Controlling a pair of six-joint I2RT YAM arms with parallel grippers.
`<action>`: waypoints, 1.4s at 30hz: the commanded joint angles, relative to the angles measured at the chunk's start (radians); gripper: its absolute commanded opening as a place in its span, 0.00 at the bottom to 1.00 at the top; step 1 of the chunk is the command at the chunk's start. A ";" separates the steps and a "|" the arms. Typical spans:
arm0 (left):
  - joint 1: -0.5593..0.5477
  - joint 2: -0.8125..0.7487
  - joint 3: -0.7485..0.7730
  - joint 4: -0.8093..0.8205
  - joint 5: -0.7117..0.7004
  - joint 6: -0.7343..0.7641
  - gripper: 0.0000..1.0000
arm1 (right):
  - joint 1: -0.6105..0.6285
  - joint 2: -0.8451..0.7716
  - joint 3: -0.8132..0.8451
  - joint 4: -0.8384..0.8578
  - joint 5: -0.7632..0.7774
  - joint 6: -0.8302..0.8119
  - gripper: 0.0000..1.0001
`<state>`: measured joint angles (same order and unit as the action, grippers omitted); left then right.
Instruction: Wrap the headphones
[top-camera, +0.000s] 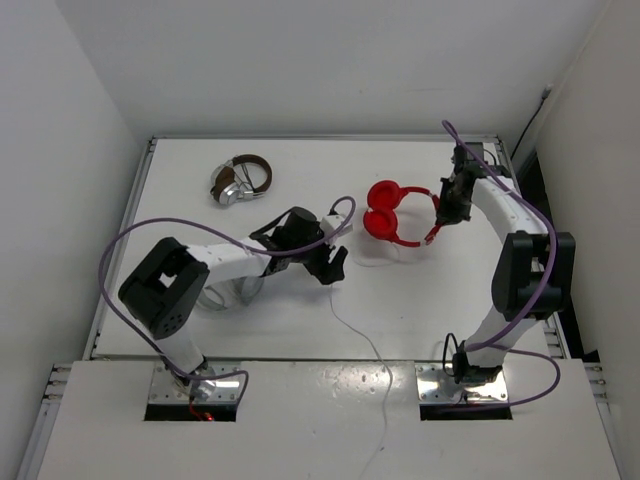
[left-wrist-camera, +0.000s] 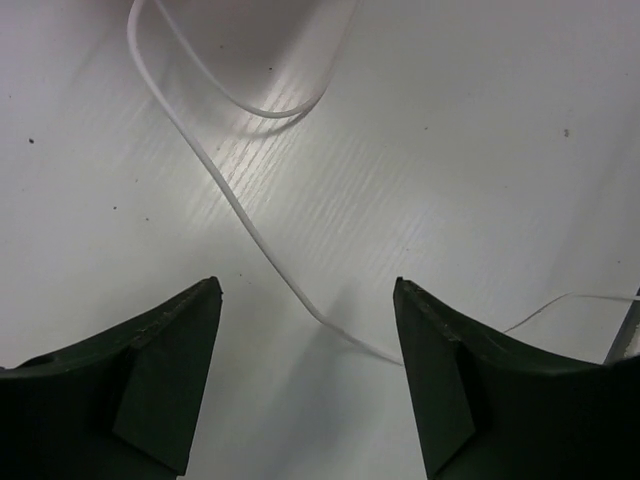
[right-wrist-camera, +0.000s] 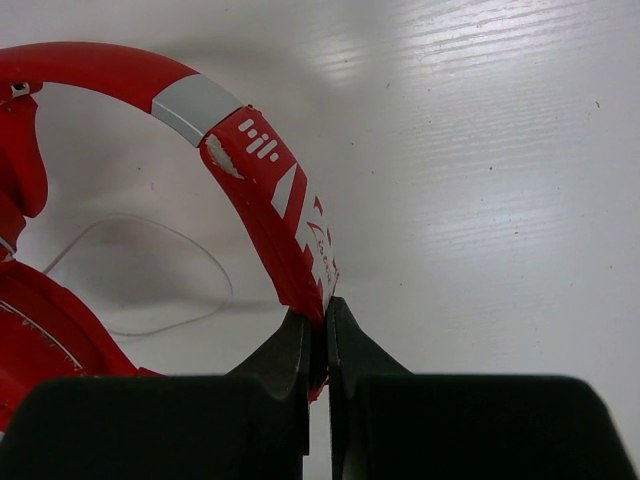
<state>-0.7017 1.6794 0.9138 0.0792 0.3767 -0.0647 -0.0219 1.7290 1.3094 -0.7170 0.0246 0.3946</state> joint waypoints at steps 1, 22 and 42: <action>0.016 0.020 0.054 0.016 -0.001 -0.014 0.75 | 0.010 -0.055 0.021 0.034 -0.035 0.030 0.00; -0.016 -0.018 0.187 -0.268 0.203 0.569 0.02 | 0.031 -0.011 0.076 0.082 0.096 0.006 0.00; 0.032 0.095 0.596 -0.556 0.370 0.796 0.00 | 0.151 -0.065 -0.015 0.142 0.086 -0.053 0.00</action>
<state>-0.6521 1.7733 1.4723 -0.4065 0.6857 0.6163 0.1715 1.7073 1.2541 -0.6308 0.1261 0.3172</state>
